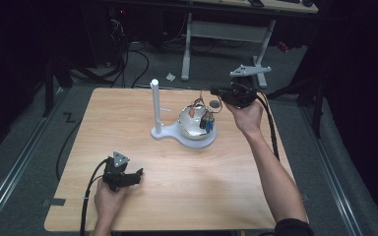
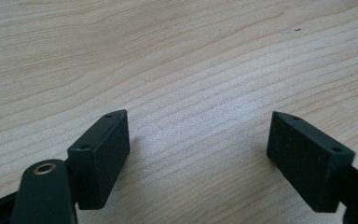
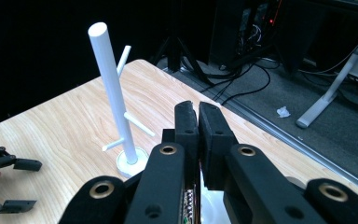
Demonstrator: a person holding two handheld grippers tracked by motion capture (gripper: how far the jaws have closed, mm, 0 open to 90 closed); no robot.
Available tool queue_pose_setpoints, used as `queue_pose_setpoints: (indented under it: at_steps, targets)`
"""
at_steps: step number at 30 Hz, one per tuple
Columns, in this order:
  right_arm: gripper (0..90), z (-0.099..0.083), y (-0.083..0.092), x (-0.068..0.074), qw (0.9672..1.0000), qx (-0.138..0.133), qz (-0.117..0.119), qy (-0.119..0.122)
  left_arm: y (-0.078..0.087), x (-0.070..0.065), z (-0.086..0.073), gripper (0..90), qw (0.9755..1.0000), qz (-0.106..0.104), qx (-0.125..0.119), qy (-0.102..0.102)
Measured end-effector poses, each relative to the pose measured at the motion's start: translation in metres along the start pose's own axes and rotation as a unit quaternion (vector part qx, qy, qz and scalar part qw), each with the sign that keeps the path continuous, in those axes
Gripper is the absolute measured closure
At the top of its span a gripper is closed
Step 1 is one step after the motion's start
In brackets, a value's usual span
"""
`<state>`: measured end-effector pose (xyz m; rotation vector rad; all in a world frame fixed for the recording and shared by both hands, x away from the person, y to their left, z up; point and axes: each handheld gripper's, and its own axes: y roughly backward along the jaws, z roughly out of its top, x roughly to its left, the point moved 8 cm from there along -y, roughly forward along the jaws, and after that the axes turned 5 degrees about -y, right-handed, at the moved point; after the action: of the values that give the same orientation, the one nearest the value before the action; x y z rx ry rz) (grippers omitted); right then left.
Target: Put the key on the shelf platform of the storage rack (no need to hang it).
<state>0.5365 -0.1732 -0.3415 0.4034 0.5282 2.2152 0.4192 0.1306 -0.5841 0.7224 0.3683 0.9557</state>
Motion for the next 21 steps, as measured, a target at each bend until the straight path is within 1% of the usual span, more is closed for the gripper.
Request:
queue_pose_setpoints:
  at_steps: [8, 10, 18, 21]
  targets:
    - [87.7, -0.004, -0.015, 0.002, 1.0, 0.008, 0.0, 0.002, 0.0, 0.0, 0.0, 21.6, 1.0, 0.0, 0.0, 0.0]
    - [87.7, -0.007, -0.021, 0.001, 0.9999, 0.014, -0.002, 0.002, 0.0, 0.0, 0.0, 21.6, 1.0, 0.0, 0.0, 0.0]
    - [87.7, -0.01, -0.03, 0.002, 0.9998, 0.017, -0.003, 0.002, 0.0, 0.0, 0.0, 21.5, 1.0, -0.001, 0.0, 0.0]
    - [87.7, -0.01, -0.033, 0.0, 0.9998, 0.018, -0.009, 0.004, 0.0, 0.0, 0.0, 21.5, 1.0, -0.001, 0.0, 0.0]
